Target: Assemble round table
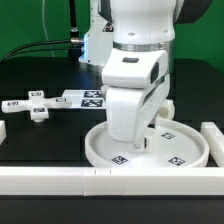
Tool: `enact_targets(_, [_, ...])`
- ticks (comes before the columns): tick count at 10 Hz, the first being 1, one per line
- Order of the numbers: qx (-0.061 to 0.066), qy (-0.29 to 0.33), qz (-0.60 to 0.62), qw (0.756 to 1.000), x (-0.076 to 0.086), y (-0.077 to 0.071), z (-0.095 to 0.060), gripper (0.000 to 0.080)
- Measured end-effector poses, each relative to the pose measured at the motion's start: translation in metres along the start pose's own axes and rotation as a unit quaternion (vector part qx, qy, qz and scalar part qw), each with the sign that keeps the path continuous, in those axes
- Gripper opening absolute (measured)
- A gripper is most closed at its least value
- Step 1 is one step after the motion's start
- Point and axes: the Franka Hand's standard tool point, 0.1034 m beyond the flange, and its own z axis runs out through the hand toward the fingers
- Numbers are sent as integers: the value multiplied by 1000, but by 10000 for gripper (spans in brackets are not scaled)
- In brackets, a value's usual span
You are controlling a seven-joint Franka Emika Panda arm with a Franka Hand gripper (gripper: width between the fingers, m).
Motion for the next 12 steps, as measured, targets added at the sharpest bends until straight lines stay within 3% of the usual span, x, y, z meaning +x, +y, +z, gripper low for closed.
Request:
enact_targets(7, [0, -1, 16, 1000, 0, 0, 0, 406])
enact_targets(9, [0, -1, 18, 1000, -2, 0, -1, 591])
enact_targets(12, [-12, -6, 51, 999, -19, -6, -28, 647])
